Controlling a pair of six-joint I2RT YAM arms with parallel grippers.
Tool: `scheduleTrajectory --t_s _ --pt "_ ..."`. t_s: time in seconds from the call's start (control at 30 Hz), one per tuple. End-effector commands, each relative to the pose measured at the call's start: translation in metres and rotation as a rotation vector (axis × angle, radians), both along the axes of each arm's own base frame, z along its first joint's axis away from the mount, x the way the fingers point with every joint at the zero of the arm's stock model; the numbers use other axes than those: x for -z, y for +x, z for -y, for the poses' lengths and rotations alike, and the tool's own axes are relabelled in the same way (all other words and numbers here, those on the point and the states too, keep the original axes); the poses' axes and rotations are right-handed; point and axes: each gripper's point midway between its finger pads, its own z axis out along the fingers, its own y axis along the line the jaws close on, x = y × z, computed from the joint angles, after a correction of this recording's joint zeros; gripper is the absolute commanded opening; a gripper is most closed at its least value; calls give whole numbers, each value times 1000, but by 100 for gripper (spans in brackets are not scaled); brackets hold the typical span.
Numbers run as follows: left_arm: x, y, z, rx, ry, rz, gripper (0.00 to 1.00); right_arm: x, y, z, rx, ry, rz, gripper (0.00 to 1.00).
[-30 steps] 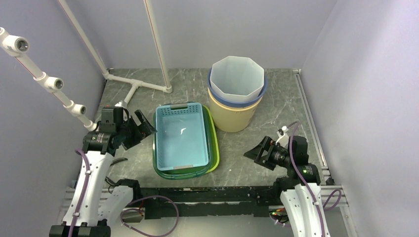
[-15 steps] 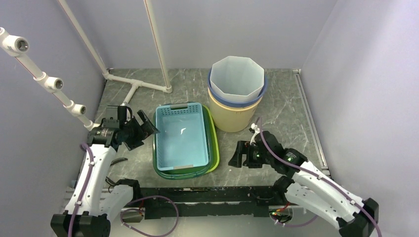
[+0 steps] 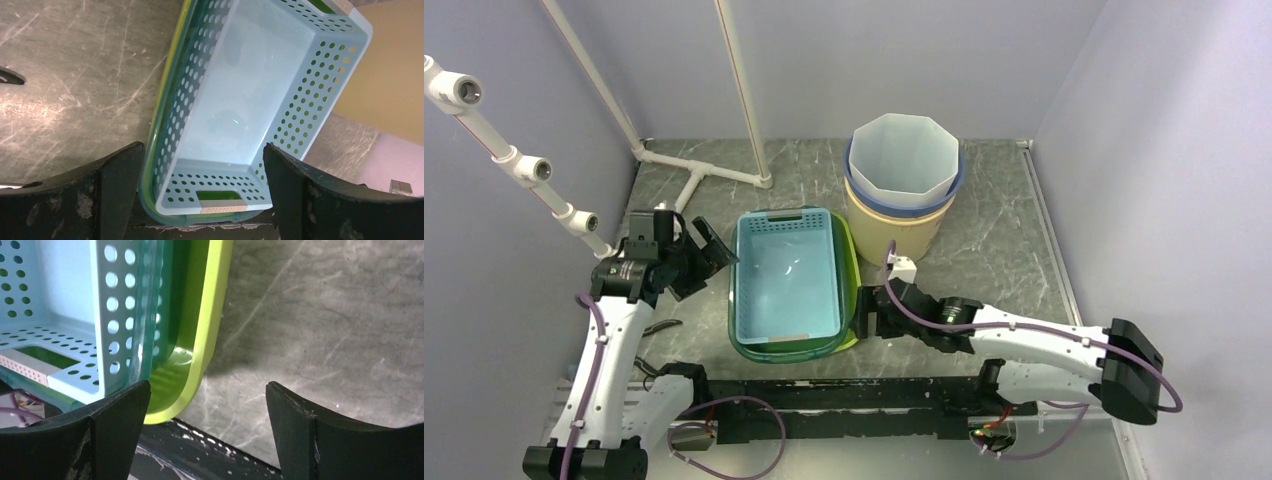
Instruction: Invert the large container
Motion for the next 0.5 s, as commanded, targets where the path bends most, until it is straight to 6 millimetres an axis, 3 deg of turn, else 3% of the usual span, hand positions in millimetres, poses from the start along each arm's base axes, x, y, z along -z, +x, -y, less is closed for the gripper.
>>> scheduleTrajectory --t_s 0.0,0.37,0.47 --pt "-15 1 -7 -36 25 26 94 -46 27 -42 11 137 122 91" --pt "-26 1 -16 -80 58 53 94 -49 20 -138 -402 87 65 93" --pt "-30 0 -19 -88 69 59 94 -55 23 -148 -425 86 73 93"
